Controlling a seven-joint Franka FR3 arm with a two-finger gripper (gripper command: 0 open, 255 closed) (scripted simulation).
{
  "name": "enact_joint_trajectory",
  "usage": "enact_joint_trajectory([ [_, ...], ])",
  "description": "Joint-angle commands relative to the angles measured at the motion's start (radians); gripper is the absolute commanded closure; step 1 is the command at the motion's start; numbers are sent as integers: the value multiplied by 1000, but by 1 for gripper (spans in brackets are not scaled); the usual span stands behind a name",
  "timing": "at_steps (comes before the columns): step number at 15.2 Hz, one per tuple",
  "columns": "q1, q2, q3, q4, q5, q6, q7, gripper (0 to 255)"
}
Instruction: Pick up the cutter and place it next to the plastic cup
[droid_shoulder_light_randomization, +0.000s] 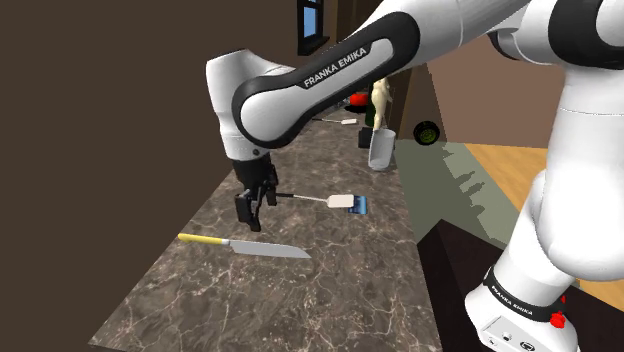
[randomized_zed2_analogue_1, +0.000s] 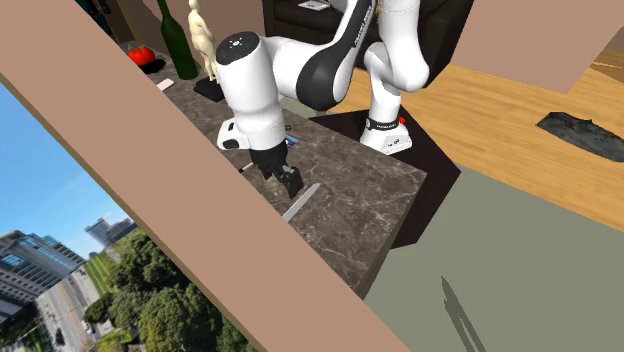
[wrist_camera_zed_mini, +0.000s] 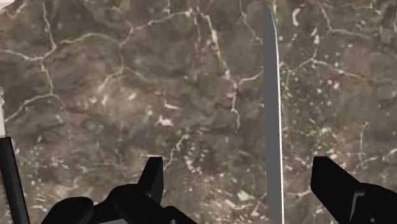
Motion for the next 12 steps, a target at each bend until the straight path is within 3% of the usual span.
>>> enact_joint_trajectory([
  [1,28,77,9,73,-35,-2,13,0],
  [4,78,179,18,176,-82,-12,29,0],
  [12,82,211,10,116,-98,78,39,0],
])
